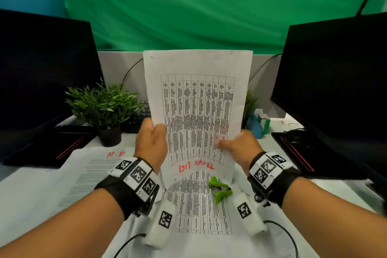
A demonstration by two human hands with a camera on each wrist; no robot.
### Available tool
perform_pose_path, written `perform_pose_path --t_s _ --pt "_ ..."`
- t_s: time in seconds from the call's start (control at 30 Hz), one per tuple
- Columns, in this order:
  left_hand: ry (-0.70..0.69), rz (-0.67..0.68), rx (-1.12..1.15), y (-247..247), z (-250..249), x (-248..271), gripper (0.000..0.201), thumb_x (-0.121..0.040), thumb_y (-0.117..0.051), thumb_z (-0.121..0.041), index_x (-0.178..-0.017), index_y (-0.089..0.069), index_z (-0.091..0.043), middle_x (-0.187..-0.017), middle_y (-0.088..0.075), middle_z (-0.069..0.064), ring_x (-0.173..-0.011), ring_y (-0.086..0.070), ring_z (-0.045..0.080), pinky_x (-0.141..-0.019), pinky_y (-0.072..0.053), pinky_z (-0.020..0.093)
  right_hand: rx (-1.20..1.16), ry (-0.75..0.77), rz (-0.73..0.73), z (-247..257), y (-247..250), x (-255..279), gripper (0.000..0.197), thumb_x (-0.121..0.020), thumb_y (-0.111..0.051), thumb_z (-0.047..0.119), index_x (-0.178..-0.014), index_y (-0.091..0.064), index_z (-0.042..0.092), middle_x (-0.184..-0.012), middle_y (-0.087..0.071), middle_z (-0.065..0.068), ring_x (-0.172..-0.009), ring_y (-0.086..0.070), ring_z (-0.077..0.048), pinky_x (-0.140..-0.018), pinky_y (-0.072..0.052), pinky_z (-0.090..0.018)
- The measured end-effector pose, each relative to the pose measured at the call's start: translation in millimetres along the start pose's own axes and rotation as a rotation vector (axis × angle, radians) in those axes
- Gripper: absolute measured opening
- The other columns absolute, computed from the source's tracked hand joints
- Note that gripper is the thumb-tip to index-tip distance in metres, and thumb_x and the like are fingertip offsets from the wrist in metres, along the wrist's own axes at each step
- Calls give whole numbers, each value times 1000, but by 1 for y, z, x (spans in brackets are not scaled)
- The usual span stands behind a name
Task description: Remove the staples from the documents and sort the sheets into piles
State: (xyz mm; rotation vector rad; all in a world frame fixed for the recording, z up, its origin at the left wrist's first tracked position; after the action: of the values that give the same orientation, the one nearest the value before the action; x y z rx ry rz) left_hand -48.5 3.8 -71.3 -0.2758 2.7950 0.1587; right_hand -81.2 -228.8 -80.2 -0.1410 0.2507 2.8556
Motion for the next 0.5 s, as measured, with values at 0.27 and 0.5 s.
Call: perform_pose_path --t_s 0.27,0.5 --pt "-322 -370 -268 64 -92 -40 50 -80 -64 -35 -124 -59 -11 -121 -60 17 -97 -60 31 -82 -54 44 245 241 -52 110 28 5 16 -85 -77 14 -101 -75 12 -88 -77 0 -78 -75 -15 -77 -63 -37" --pt "-1120 234 -1354 4 -193 47 45 -79 -60 -36 -120 -58 -18 -113 -63 15 -100 -60 37 -83 -50 46 1293 773 207 184 -29 60 9 -92 -58 20 -94 -65 16 -73 -50 0 -73 -49 -22 -55 -30 -30"
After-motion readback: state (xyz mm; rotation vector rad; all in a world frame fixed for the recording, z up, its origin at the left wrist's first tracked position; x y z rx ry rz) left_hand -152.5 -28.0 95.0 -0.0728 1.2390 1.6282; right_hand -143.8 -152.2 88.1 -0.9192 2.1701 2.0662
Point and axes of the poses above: each hand's wrist, its own x-axis away from the middle knuckle, its own y-axis out of the back of the hand, z = x × y, the point moved 3 cm from there along -x, towards the middle knuckle
